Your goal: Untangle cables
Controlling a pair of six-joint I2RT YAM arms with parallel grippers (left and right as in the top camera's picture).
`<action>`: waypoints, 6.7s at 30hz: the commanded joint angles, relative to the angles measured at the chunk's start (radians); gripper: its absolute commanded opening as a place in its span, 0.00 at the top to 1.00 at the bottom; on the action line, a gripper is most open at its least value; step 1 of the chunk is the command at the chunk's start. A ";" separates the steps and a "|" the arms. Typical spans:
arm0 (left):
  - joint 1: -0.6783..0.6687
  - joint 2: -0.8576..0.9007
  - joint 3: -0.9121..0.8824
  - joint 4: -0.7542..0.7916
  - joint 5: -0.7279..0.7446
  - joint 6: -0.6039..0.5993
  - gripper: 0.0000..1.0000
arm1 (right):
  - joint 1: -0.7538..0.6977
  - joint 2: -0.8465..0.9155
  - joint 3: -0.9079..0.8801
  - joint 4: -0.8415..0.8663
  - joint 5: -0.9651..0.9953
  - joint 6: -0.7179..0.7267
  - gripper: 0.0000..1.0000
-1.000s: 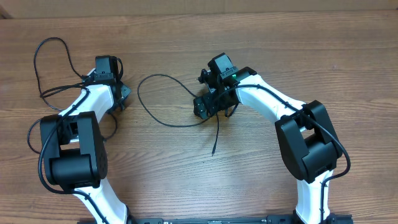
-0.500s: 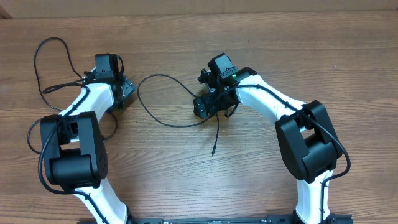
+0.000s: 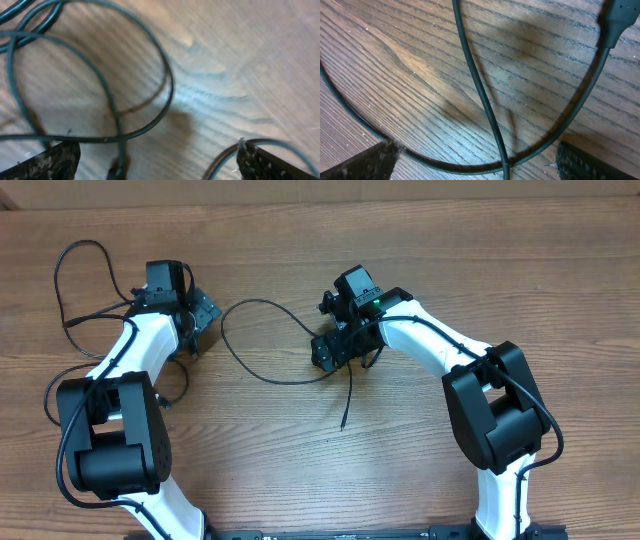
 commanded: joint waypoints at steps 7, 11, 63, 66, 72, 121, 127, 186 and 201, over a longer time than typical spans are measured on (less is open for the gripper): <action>0.008 -0.025 0.011 0.016 0.109 -0.035 0.00 | 0.000 0.005 -0.011 0.006 -0.008 0.000 0.00; 0.007 -0.025 0.011 -0.029 0.095 -0.178 0.00 | 0.000 0.005 -0.011 0.006 -0.008 0.000 0.00; 0.037 0.047 -0.008 -0.291 -0.109 -0.153 0.39 | 0.000 0.005 -0.011 0.006 -0.008 0.000 0.00; 0.051 0.048 -0.008 -0.289 -0.103 -0.153 0.44 | 0.000 0.005 -0.011 0.006 -0.009 0.000 0.00; 0.056 0.076 -0.008 -0.271 -0.067 -0.153 0.49 | 0.000 0.005 -0.011 0.006 -0.009 0.000 0.00; 0.082 0.083 0.253 -0.554 0.106 0.524 0.43 | 0.000 0.005 -0.011 0.006 -0.009 0.000 0.00; 0.129 0.066 0.253 -0.522 0.113 0.595 0.46 | 0.000 0.005 -0.011 0.006 -0.009 0.000 0.00; 0.153 0.035 -0.012 -0.202 0.186 0.463 0.68 | 0.000 0.005 -0.011 0.006 -0.008 0.000 0.00; 0.153 0.035 0.000 -0.206 0.237 0.510 0.96 | 0.000 0.005 -0.011 0.006 -0.009 0.000 0.00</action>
